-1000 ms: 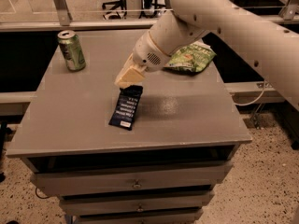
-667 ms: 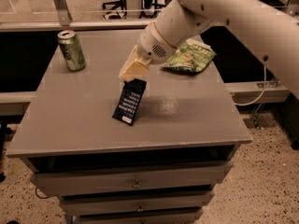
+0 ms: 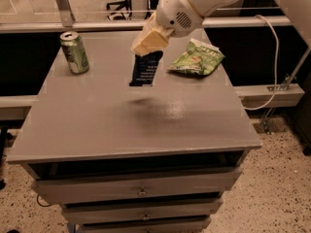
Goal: Pick rxbar blueberry
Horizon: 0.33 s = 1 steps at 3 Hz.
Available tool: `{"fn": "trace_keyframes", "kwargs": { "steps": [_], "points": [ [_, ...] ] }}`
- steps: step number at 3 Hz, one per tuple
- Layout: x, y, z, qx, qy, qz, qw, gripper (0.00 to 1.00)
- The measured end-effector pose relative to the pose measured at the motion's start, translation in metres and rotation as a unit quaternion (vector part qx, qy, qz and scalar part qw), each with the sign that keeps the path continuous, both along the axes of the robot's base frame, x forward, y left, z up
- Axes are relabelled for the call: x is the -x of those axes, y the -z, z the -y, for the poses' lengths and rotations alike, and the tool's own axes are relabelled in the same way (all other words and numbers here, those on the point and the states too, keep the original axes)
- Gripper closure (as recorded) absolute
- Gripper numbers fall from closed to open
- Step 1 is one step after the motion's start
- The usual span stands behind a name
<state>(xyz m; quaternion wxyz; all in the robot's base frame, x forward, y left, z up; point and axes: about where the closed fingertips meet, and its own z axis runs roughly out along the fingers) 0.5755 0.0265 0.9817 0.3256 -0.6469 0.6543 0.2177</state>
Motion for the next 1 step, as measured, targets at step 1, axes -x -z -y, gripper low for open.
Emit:
{"fn": "trace_keyframes", "kwargs": {
  "steps": [1],
  "points": [
    [-0.0086,-0.0314,0.007,-0.061,0.011,-0.03,0.9976,1.0]
  ]
}}
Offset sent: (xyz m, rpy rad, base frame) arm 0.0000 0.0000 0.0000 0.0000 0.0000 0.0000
